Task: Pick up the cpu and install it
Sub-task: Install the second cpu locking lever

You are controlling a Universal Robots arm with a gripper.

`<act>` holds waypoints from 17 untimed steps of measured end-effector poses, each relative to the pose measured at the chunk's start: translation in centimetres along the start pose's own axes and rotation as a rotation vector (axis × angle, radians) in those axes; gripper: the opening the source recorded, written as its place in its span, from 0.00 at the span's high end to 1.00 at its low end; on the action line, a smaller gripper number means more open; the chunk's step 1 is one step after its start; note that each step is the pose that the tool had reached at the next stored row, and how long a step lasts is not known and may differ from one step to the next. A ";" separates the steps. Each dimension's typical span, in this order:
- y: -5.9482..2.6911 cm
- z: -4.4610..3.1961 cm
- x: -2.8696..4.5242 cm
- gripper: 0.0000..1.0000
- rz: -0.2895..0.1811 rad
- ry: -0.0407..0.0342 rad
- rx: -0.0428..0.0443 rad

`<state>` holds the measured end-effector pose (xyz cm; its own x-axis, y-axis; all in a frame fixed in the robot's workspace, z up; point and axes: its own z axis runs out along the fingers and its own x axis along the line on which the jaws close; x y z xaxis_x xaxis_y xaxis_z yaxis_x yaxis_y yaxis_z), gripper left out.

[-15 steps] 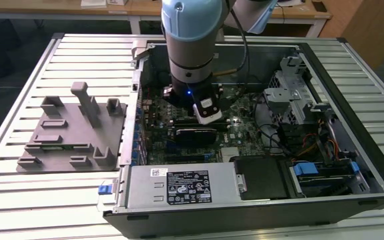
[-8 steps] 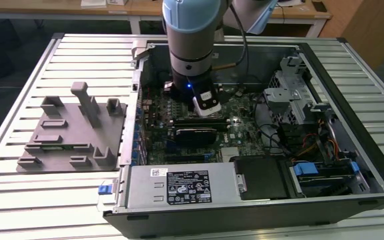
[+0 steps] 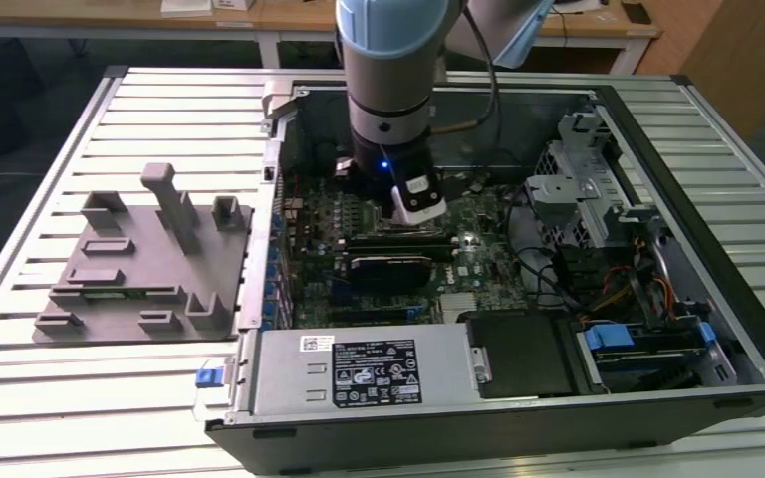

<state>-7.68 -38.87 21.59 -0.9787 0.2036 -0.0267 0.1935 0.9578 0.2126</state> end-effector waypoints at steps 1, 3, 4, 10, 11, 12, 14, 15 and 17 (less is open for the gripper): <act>0.10 0.05 -0.17 0.89 0.003 -0.0008 0.0009; 0.32 0.14 -0.55 0.89 0.008 -0.0024 0.0028; 0.42 0.18 -0.73 0.89 0.010 -0.0031 0.0039; 1.02 0.43 -1.91 0.89 0.023 -0.0073 0.0110; 1.12 0.47 -2.06 0.89 0.025 -0.0082 0.0139; 1.25 0.50 -2.15 0.89 0.025 -0.0095 0.0191; 1.59 0.58 -2.16 0.89 0.024 -0.0128 0.0347; 1.79 0.62 -2.13 0.89 0.023 -0.0149 0.0447; 2.20 0.71 -2.04 0.89 0.022 -0.0181 0.0596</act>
<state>-5.21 -37.03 21.42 -0.9728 0.2281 -0.0404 0.2195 0.9633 0.1548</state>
